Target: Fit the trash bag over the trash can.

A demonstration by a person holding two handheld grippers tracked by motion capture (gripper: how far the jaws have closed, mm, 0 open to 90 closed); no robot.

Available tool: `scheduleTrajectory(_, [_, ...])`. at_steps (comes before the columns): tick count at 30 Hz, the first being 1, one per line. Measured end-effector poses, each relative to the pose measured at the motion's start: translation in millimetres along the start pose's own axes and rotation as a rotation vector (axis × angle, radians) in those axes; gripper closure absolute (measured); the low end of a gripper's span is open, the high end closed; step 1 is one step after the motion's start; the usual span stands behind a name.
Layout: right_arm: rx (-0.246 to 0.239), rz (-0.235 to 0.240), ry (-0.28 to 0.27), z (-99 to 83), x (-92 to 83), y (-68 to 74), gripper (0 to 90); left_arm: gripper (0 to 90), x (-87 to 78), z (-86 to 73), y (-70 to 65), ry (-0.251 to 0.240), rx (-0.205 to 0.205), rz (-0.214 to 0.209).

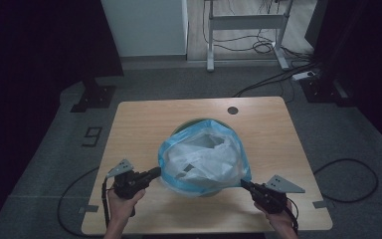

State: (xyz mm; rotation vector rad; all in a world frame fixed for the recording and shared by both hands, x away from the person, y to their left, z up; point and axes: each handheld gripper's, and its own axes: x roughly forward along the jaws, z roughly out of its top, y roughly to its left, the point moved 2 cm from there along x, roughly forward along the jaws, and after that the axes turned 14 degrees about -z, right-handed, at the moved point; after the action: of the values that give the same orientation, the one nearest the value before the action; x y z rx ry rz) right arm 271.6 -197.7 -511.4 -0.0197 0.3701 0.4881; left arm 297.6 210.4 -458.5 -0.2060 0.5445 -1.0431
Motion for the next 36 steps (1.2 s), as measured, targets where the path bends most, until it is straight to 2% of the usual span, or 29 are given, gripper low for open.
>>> scheduleTrajectory(2, [-0.007,-0.027,-0.003,0.8,3.3,-0.8,86.0,81.3,1.9,2.7,-0.1,-0.021,0.008,0.007])
scheduleTrajectory(3, [-0.004,-0.038,-0.007,1.6,4.4,-1.5,85.4,77.0,0.5,4.6,-1.2,-0.041,0.025,0.010])
scheduleTrajectory(5, [0.006,-0.047,-0.018,3.1,4.8,-2.3,84.1,64.8,-5.0,9.1,-5.0,-0.068,0.069,0.007])
scheduleTrajectory(7, [0.002,-0.046,-0.034,4.4,3.0,-2.1,83.3,50.4,-12.2,14.1,-8.7,-0.073,0.096,-0.012])
scheduleTrajectory(9, [-0.002,-0.048,-0.046,5.2,0.8,-2.3,83.3,41.1,-19.9,19.8,-11.6,-0.089,0.115,-0.014])
scheduleTrajectory(11, [-0.004,-0.051,-0.051,5.6,0.1,-2.8,83.3,35.1,-24.7,27.5,-13.5,-0.099,0.117,-0.026])
scheduleTrajectory(14, [-0.003,-0.053,-0.052,5.0,0.4,-3.2,82.9,32.4,-23.8,38.2,-14.5,-0.076,0.135,-0.024])
scheduleTrajectory(18, [-0.020,-0.064,-0.045,3.2,1.7,-2.3,82.8,32.2,-15.2,53.5,-10.1,-0.052,0.136,-0.020])
scheduleTrajectory(26, [-0.042,-0.067,-0.042,2.6,2.4,-0.8,82.4,37.1,14.0,82.8,3.3,0.041,0.121,-0.035])
scheduleTrajectory(27, [-0.045,-0.066,-0.041,2.5,2.4,-0.5,82.4,40.1,16.6,85.3,4.4,0.053,0.114,-0.034])
scheduleTrajectory(29, [-0.052,-0.068,-0.040,2.3,2.0,0.1,82.2,52.5,19.6,87.9,7.0,0.060,0.097,-0.044])
scheduleTrajectory(32, [-0.058,-0.064,-0.043,2.4,0.9,1.0,81.0,62.9,22.3,85.1,11.9,0.068,0.075,-0.065])
scheduleTrajectory(34, [-0.059,-0.061,-0.047,2.7,-0.2,0.9,79.6,68.1,21.5,82.7,14.2,0.046,0.056,-0.102])
scheduleTrajectory(36, [-0.060,-0.052,-0.052,3.9,-1.7,0.7,75.7,71.9,19.6,81.9,15.0,0.025,0.056,-0.109])
